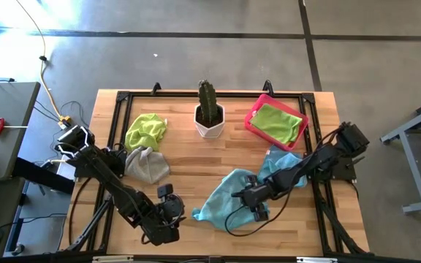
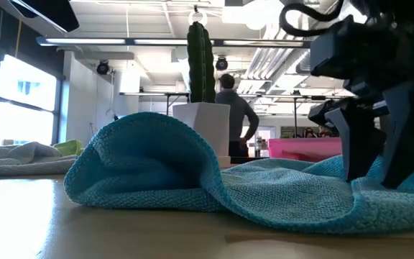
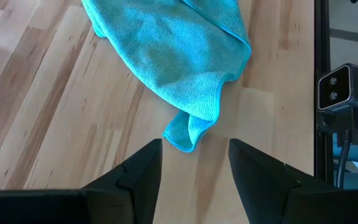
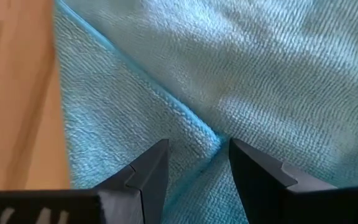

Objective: Fold microfiber towels
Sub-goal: Fold the bottom blue microfiber towel

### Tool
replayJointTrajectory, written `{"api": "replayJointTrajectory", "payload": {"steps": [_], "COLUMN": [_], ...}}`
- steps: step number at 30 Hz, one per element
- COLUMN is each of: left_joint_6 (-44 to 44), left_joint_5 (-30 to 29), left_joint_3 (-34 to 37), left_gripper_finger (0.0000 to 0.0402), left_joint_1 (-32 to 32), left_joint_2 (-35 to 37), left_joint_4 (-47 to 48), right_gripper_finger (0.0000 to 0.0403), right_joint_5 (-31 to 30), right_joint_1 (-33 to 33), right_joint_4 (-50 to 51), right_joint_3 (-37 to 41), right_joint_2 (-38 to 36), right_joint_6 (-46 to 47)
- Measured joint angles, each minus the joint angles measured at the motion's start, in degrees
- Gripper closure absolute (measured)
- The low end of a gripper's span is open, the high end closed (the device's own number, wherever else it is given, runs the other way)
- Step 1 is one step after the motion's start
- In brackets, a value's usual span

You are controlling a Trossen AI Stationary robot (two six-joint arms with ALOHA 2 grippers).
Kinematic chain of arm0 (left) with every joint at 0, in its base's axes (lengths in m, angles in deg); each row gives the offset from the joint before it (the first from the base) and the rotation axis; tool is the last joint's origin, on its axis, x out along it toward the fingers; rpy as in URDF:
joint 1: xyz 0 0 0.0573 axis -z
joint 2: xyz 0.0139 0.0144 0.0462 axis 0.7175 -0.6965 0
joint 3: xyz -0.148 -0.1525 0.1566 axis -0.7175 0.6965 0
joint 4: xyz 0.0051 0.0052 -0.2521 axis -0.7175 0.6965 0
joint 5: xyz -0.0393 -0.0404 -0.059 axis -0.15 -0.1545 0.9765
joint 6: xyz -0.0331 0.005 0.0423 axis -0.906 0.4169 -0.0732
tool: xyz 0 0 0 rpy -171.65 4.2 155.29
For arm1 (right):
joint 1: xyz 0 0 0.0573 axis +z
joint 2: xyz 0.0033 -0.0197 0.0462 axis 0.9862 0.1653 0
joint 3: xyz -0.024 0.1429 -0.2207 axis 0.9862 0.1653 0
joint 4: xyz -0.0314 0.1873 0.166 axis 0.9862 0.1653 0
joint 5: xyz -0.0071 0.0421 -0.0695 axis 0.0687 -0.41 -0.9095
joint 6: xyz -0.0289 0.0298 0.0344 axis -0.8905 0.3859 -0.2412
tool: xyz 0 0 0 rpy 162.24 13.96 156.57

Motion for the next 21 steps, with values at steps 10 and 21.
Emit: {"api": "replayJointTrajectory", "payload": {"steps": [10, 21], "left_joint_6": [0.04, 0.06], "left_joint_5": [0.26, 0.33], "left_joint_3": [-0.02, 0.00], "left_gripper_finger": [0.0225, 0.0225], "left_joint_1": [0.21, 0.19], "left_joint_2": [0.00, 0.00], "left_joint_4": [-0.03, 0.06], "right_gripper_finger": [0.0291, 0.0398], "right_joint_5": [-0.57, 0.00], "right_joint_1": [1.06, 2.96], "right_joint_4": [-0.44, -0.11], "right_joint_3": [-0.11, -0.05], "right_joint_2": [1.16, 0.85], "right_joint_6": [0.58, 3.68]}}
